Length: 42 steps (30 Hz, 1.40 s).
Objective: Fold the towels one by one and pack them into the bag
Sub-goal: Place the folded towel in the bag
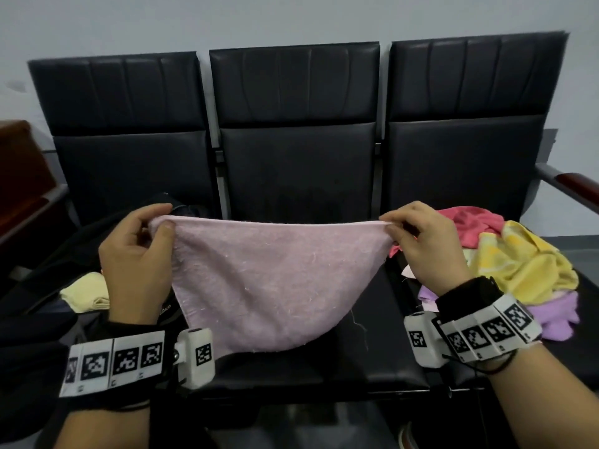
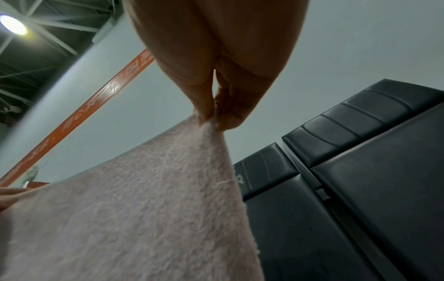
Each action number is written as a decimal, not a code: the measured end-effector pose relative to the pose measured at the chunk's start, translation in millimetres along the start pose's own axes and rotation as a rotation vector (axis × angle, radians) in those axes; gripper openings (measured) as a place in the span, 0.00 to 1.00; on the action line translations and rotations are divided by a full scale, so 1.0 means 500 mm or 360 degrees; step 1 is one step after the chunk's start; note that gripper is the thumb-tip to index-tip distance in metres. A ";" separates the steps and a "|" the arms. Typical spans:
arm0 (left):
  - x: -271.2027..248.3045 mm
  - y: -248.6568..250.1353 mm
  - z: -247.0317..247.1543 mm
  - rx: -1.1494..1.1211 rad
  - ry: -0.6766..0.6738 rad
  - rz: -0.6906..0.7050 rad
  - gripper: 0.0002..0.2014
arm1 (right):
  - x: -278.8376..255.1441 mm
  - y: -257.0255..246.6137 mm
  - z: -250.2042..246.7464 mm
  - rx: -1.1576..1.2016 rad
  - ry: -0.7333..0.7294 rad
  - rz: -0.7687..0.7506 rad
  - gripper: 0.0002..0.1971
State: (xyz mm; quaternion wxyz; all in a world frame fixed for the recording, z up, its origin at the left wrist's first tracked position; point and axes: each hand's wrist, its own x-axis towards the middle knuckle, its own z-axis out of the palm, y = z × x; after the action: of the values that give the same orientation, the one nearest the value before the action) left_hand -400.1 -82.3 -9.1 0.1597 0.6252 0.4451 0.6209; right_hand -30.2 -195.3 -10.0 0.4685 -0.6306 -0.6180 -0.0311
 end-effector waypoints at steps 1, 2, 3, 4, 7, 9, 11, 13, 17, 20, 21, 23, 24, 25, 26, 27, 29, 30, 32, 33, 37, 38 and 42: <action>-0.001 0.001 0.000 -0.0019 0.0002 -0.0012 0.10 | 0.000 -0.001 -0.002 0.0002 0.0030 -0.0012 0.09; -0.001 0.001 0.001 -0.0039 -0.0005 -0.0023 0.09 | 0.000 -0.001 -0.004 -0.0003 0.0060 -0.0018 0.08; -0.001 0.000 0.003 -0.0047 -0.0025 -0.0033 0.09 | 0.002 0.001 -0.005 -0.0006 0.0087 -0.0016 0.07; 0.001 -0.002 0.005 -0.0045 -0.0059 -0.0046 0.09 | 0.004 0.003 -0.004 0.0000 0.0115 0.0001 0.07; 0.009 -0.014 0.027 -0.0004 -0.0211 -0.0120 0.08 | 0.024 0.021 0.013 0.0096 0.0139 0.0199 0.07; 0.020 -0.026 0.054 0.0044 -0.0298 -0.0173 0.07 | 0.047 0.040 0.036 0.0282 0.0099 0.0433 0.09; 0.036 -0.035 0.081 0.0086 -0.0333 -0.0217 0.07 | 0.071 0.050 0.056 0.0528 0.0081 0.0646 0.10; 0.059 -0.038 0.102 0.0068 -0.0294 -0.0236 0.08 | 0.094 0.055 0.062 0.0560 0.0117 0.0663 0.07; 0.107 -0.026 0.111 -0.0021 -0.0134 -0.0087 0.09 | 0.121 0.034 0.037 0.0617 0.0295 0.0438 0.07; 0.112 -0.024 0.101 -0.0092 -0.0099 0.0029 0.09 | 0.109 0.023 0.017 0.0688 0.0338 0.0345 0.07; 0.104 -0.028 0.098 -0.0114 -0.0105 0.0060 0.10 | 0.097 0.024 0.014 0.0689 0.0323 0.0341 0.06; 0.075 -0.043 0.091 -0.0093 -0.0146 0.0092 0.11 | 0.061 0.034 0.017 0.0634 0.0257 0.0355 0.07; 0.057 -0.055 0.090 -0.0094 -0.0184 0.0059 0.11 | 0.037 0.043 0.023 0.0590 0.0215 0.0357 0.09; 0.037 -0.069 0.088 -0.0110 -0.0222 0.0005 0.10 | 0.010 0.055 0.033 0.0545 0.0175 0.0362 0.10; 0.017 -0.083 0.085 -0.0137 -0.0254 -0.0052 0.09 | -0.016 0.067 0.044 0.0517 0.0136 0.0385 0.11; -0.003 -0.097 0.083 -0.0168 -0.0291 -0.0113 0.09 | -0.042 0.080 0.056 0.0509 0.0095 0.0434 0.12; -0.039 -0.124 0.076 -0.0198 -0.0392 -0.0235 0.09 | -0.091 0.107 0.077 0.0534 -0.0004 0.0547 0.13; -0.055 -0.137 0.071 -0.0170 -0.0465 -0.0292 0.09 | -0.113 0.119 0.087 0.0561 -0.0058 0.0610 0.14; -0.081 -0.163 0.061 -0.0045 -0.0668 -0.0428 0.08 | -0.151 0.139 0.100 0.0624 -0.0142 0.0714 0.13; -0.091 -0.176 0.057 0.0018 -0.0793 -0.0503 0.09 | -0.166 0.147 0.103 0.0649 -0.0171 0.0749 0.13; -0.127 -0.214 0.049 0.0082 -0.1205 -0.0789 0.09 | -0.215 0.176 0.111 0.0722 -0.0280 0.0876 0.12; -0.134 -0.224 0.049 0.0078 -0.1246 -0.0823 0.12 | -0.224 0.181 0.114 0.0740 -0.0294 0.0916 0.11; -0.151 -0.250 0.058 0.0125 -0.1275 -0.0909 0.16 | -0.237 0.199 0.128 0.0749 -0.0309 0.1046 0.07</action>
State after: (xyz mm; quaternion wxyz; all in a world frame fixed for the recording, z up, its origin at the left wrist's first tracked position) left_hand -405.5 -60.0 -156.2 0.4584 0.6734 0.5253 0.2459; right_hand -12.1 -223.5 -173.8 0.5243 -0.6700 -0.4154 0.3219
